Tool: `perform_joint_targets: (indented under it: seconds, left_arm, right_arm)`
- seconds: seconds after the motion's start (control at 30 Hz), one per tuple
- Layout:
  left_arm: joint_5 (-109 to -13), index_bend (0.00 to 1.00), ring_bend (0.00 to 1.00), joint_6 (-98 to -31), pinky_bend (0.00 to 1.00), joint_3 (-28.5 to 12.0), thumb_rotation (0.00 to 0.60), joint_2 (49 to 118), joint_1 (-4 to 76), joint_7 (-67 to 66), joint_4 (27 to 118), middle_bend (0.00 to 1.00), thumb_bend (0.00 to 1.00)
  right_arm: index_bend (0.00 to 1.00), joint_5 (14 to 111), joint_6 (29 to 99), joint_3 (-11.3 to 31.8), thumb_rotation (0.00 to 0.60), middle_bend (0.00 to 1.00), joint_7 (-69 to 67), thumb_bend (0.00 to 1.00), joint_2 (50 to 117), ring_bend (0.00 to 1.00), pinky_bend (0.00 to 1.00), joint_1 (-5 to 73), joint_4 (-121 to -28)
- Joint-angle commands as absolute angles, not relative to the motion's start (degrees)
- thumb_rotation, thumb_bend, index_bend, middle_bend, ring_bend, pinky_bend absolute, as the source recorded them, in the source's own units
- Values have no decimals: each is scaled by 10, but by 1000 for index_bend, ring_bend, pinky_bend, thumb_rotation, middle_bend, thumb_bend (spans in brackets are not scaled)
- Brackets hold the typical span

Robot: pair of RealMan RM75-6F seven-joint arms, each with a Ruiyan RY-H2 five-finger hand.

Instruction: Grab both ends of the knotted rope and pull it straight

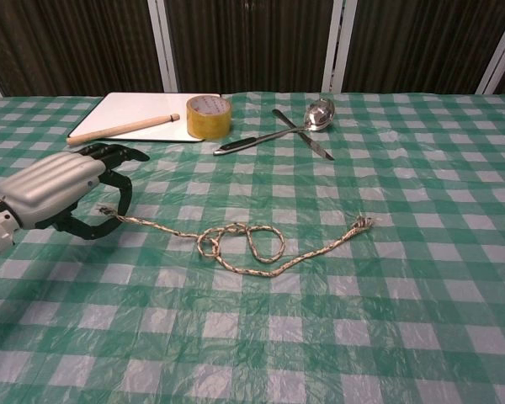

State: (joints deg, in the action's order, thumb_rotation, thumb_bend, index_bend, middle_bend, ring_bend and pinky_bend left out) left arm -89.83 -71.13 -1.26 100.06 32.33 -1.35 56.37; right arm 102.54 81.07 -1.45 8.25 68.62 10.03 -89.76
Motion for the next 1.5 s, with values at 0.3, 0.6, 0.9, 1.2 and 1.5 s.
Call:
perform_joint_targets:
  seconds: [0.3,0.6,0.9,1.2,1.5]
  left_arm:
    - [-898,638,0,-729,79,-5,600,966,299,-34,610,72,420]
    - [-897,632,0,-725,80,-5,600,961,295,-24,609,75,418]
    - [-893,636,0,-720,87,-10,600,955,295,-33,615,74,421]
    - [-890,632,0,-718,86,-12,600,955,293,-37,614,76,419]
    - [-887,633,0,-711,84,-13,600,954,293,-36,609,76,419]
  right_arm:
    - [467,882,526,94,600,0,299,294,754,0,0,298,-941]
    - [502,821,488,104,600,0,346,312,859,0,0,359,-843]
    - [575,832,485,87,600,0,285,326,916,0,0,391,-753]
    - [613,825,483,75,600,0,262,374,932,0,0,402,-725]
    - [647,816,486,66,600,0,268,444,941,0,0,408,-708]
